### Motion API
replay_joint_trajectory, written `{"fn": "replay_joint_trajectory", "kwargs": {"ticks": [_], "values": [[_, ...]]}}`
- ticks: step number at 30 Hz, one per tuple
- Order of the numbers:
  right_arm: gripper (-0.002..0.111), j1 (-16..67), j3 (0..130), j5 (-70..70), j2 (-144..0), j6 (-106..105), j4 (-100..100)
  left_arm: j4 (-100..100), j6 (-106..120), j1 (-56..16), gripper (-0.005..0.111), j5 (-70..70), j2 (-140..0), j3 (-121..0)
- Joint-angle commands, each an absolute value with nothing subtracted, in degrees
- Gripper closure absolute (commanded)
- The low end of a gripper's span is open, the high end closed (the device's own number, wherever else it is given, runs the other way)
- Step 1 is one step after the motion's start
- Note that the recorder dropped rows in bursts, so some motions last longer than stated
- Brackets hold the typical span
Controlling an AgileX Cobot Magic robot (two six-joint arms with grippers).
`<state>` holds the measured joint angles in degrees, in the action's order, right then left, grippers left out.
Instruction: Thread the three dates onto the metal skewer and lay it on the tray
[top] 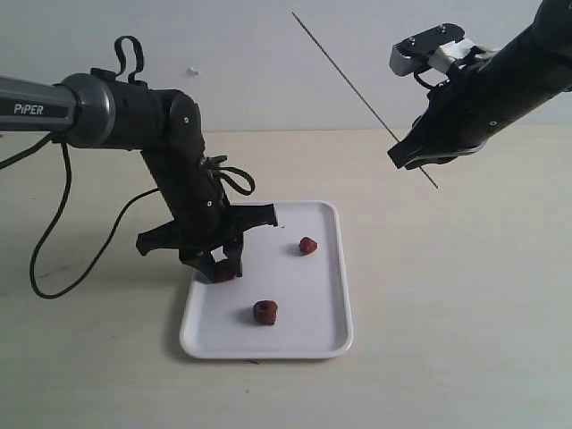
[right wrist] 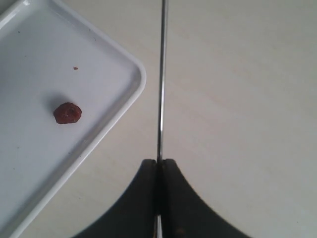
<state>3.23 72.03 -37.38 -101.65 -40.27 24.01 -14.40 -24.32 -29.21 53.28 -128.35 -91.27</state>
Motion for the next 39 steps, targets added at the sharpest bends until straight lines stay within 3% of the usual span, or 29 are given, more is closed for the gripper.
{"fn": "replay_joint_trajectory", "kwargs": {"ticks": [1, 22, 39], "values": [[0.108, 3.0, 72.6, -36.9, -101.4, -40.8, 24.7, -14.0, -24.0, -29.2, 0.074, 52.9, -128.6, -91.4], [0.108, 3.0, 72.6, -36.8, -101.4, -40.8, 24.7, -13.8, -19.2, -28.8, 0.076, 50.6, -128.5, -91.5], [0.108, 3.0, 72.3, -36.2, -107.4, -40.8, 31.7, -14.6, -18.0, -20.5, 0.076, 48.6, -123.0, -102.2]]}}
